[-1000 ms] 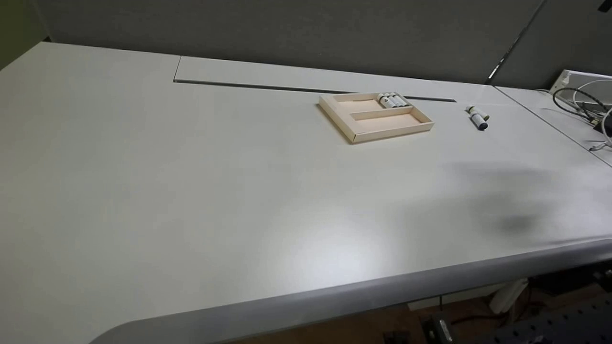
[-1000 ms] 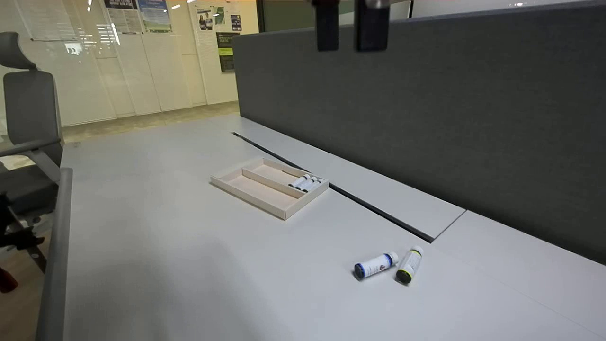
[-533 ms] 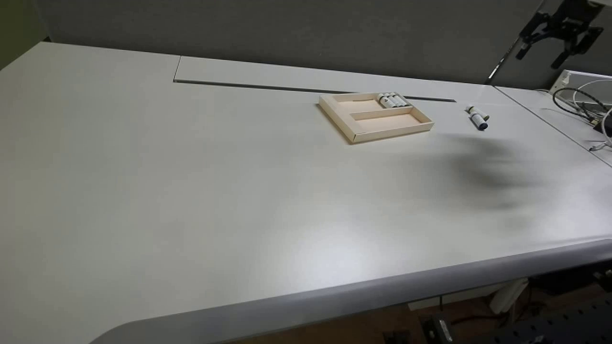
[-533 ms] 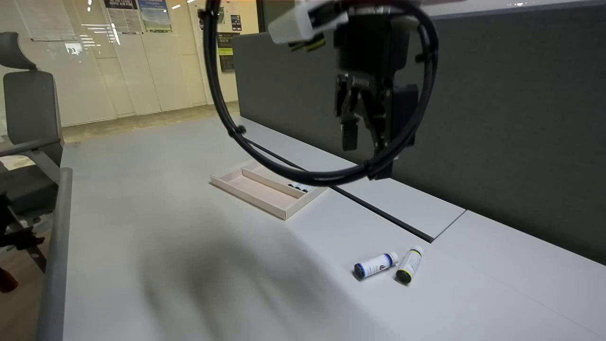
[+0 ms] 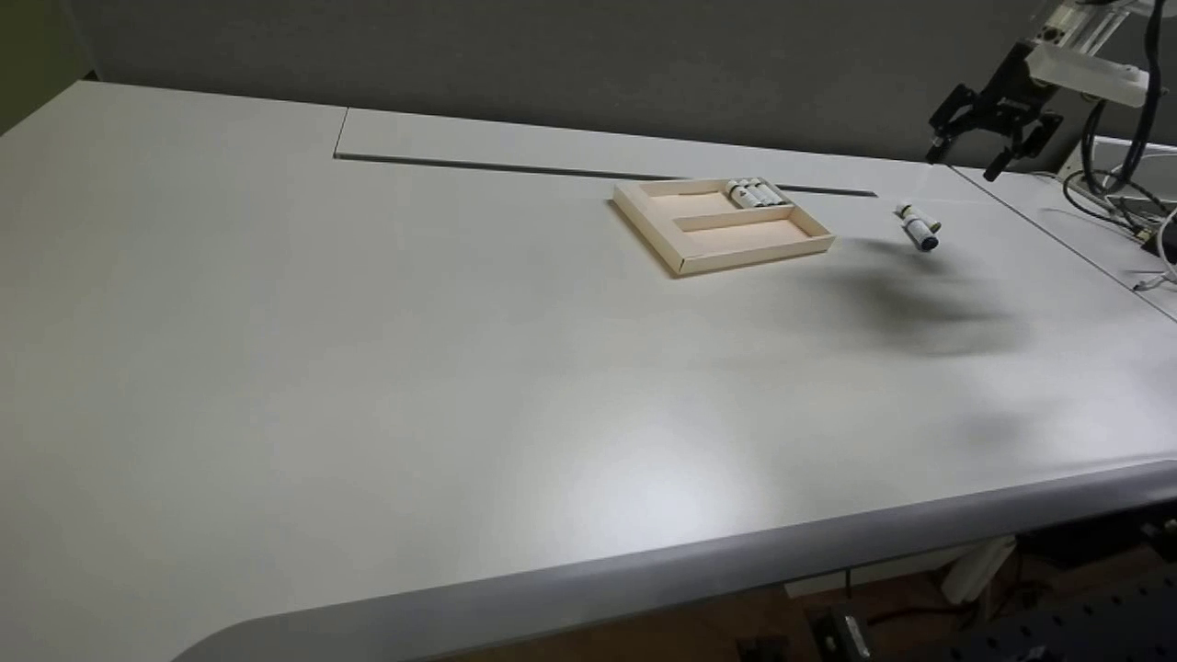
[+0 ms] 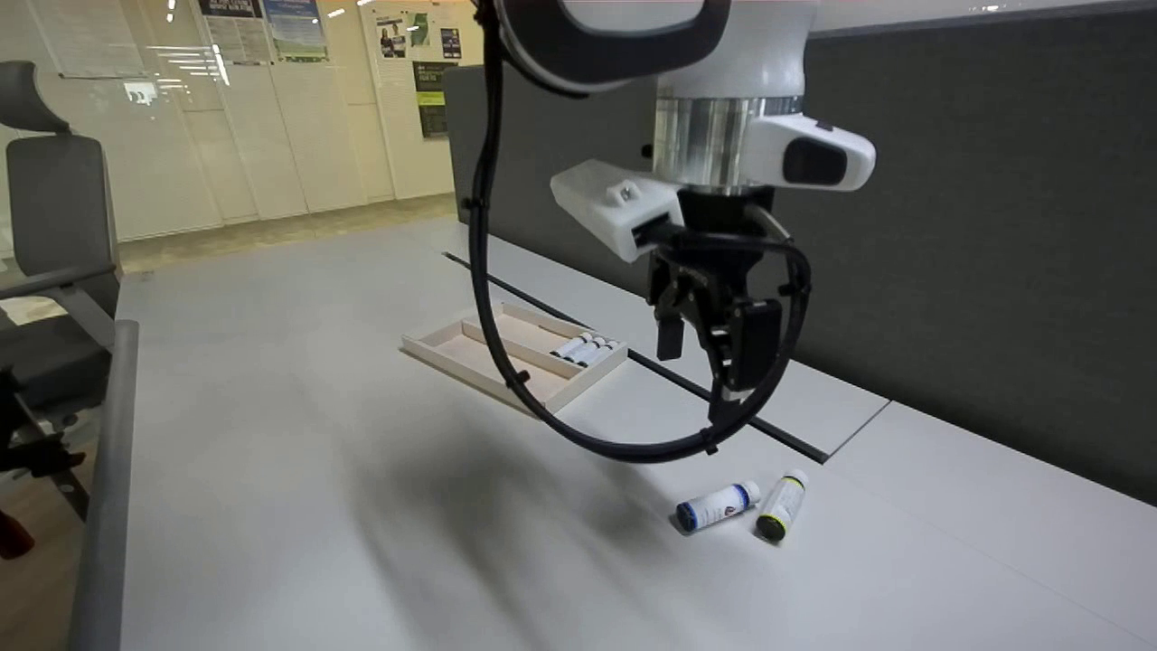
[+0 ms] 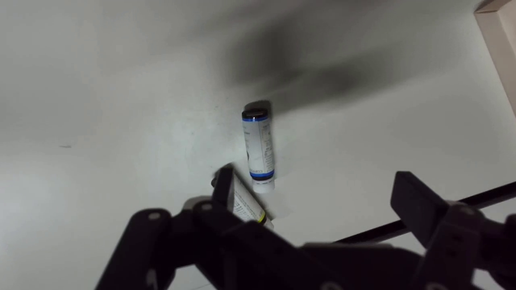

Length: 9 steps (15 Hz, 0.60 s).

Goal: Pick a bottle from the table and put it on the tray

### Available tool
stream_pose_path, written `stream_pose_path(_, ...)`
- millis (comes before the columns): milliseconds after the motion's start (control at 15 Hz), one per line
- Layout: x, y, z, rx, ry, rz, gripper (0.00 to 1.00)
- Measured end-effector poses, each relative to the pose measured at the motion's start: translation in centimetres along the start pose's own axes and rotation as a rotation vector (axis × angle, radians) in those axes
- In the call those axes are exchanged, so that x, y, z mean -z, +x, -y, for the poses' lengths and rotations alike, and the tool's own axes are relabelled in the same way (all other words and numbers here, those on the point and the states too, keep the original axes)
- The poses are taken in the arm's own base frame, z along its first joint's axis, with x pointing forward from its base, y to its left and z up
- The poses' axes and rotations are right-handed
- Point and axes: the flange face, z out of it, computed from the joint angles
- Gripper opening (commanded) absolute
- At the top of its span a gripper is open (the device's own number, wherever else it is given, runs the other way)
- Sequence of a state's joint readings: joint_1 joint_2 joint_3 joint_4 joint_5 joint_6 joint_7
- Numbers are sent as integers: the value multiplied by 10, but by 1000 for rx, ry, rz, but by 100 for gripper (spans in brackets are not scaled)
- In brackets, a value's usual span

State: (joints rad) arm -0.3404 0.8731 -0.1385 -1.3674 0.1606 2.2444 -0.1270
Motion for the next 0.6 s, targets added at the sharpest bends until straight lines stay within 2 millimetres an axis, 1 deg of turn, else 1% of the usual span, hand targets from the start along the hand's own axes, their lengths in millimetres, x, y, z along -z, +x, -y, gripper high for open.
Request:
stream_pose_path(267, -29, 2, -16, -18, -6, 19, 100)
stream_pose_path(533, -58, -1, -33, -56, -14, 42, 100)
stream_pose_path(600, -64, -2, -35, -56, -16, 48, 100)
